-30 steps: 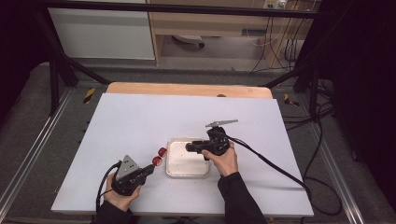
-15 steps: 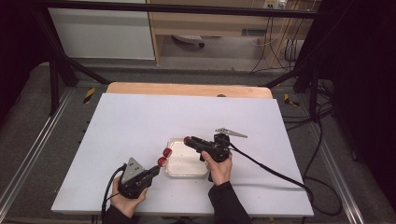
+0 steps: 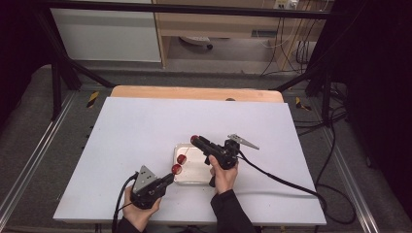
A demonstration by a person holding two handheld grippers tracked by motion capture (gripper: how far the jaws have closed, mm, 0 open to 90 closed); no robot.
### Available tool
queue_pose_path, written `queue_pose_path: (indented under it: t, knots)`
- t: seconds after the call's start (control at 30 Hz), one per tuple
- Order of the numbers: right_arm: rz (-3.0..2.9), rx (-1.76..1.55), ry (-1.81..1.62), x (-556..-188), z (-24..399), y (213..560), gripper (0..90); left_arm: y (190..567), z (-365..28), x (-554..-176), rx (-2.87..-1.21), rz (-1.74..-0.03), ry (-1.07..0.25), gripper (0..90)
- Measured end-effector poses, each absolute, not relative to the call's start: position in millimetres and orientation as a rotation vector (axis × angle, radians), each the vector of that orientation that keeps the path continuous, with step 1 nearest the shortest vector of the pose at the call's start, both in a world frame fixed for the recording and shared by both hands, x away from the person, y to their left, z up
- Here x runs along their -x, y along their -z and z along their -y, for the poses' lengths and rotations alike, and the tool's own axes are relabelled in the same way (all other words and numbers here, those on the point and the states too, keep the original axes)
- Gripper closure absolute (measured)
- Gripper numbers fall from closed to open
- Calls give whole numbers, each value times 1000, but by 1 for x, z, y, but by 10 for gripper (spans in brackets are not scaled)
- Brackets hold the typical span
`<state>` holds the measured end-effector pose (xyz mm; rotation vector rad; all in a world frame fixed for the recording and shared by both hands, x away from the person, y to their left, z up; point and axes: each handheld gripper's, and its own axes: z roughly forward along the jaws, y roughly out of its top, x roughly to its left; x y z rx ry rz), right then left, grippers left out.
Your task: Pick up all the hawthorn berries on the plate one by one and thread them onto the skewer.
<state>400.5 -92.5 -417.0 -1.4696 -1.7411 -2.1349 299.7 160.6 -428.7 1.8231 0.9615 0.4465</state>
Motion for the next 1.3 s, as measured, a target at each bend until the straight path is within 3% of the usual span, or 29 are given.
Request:
queue_pose_path:
  t: [1.3]
  knots:
    - [1579,1434,2227,-393,88,422,627,428,-137,-304,-1702,-1019,-446,878]
